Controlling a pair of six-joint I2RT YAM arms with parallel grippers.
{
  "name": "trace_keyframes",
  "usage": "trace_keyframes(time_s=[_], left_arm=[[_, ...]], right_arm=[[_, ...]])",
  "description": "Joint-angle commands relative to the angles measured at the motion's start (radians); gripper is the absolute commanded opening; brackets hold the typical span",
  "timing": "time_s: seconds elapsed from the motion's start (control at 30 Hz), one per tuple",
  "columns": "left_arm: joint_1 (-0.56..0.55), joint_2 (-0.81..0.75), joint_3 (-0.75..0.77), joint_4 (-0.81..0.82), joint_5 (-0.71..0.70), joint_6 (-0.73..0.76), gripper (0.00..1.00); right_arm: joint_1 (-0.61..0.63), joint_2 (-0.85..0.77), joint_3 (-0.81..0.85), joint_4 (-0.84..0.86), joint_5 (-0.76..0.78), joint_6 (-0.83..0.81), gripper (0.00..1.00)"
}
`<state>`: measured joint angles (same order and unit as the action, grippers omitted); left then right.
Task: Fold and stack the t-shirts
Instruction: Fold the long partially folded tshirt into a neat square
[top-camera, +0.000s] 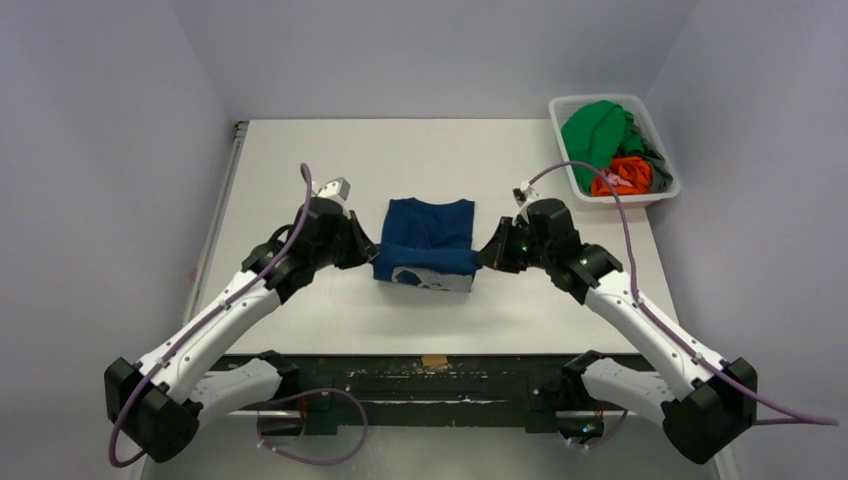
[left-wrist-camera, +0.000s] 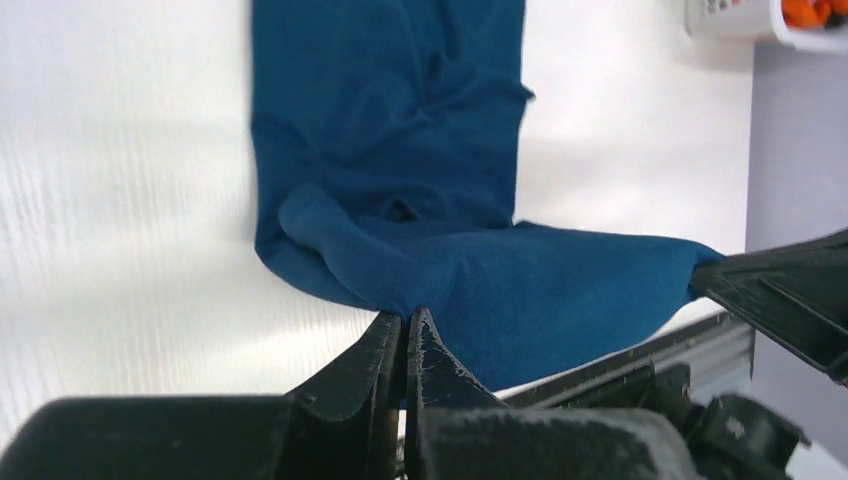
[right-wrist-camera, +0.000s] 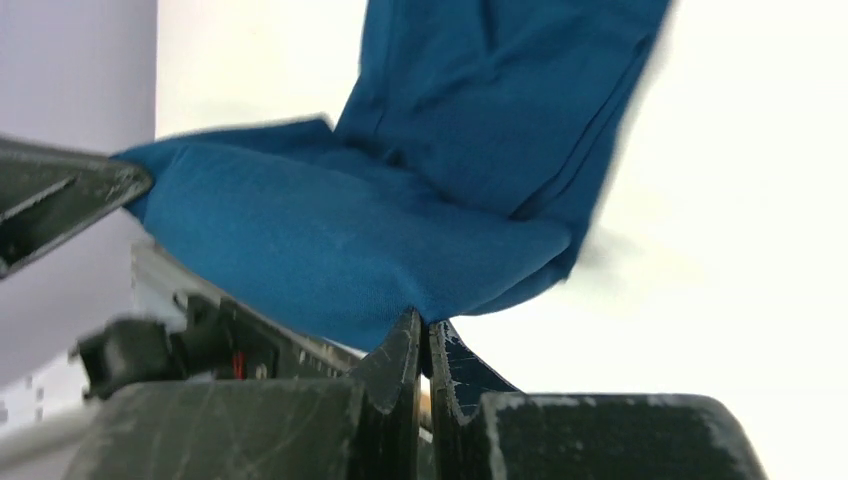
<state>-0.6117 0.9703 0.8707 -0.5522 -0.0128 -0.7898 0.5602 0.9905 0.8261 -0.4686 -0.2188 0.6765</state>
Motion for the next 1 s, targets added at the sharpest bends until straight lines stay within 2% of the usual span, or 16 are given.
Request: trace_keyframes(time_s=[0.0,0.13,0.43,0.63,0.67,0.73,0.77,0.8,0.83,0.9,0.97], left_arm=[[0.117,0.138,0.135,0.058,0.007,0.065,0.00],[0.164,0.286,0.244,0.062,-0.007,0.102,0.00],[0.238,0.641,0.514,0.025,0.008,0.147,0.00],[0.270,0.857,0.656,0.002,0.072,0.149,0.00],[0.276,0.876,0.673,0.002,0.079,0.147,0.06],[0.286,0.938,0.719,-0.001,0.104,0.153,0.25],[0.291,0.962,0.753,-0.017,0.124,0.157,0.37],[0.296,0.992,0.815,-0.060,0.140,0.166,0.60],[0.297,0.994,0.827,-0.070,0.139,0.169,0.73],[0.296,0.964,0.812,-0.064,0.143,0.169,0.97],[0.295,0.919,0.765,-0.037,0.169,0.165,1.00]], right_arm=[[-0.122,0.124,0.102,0.110,-0.011,-0.025,0.00],[-0.171,0.266,0.218,0.139,-0.014,-0.061,0.00],[-0.276,0.562,0.369,0.208,-0.057,-0.063,0.00],[-0.313,0.749,0.464,0.244,-0.100,-0.061,0.00],[-0.318,0.777,0.494,0.237,-0.098,-0.059,0.00],[-0.325,0.825,0.534,0.228,-0.085,-0.049,0.11],[-0.328,0.845,0.552,0.224,-0.079,-0.045,0.23],[-0.330,0.871,0.587,0.200,-0.053,-0.041,0.48],[-0.330,0.875,0.602,0.183,-0.044,-0.044,0.54],[-0.330,0.862,0.611,0.164,-0.024,-0.061,0.80],[-0.330,0.831,0.584,0.165,-0.004,-0.065,0.84]])
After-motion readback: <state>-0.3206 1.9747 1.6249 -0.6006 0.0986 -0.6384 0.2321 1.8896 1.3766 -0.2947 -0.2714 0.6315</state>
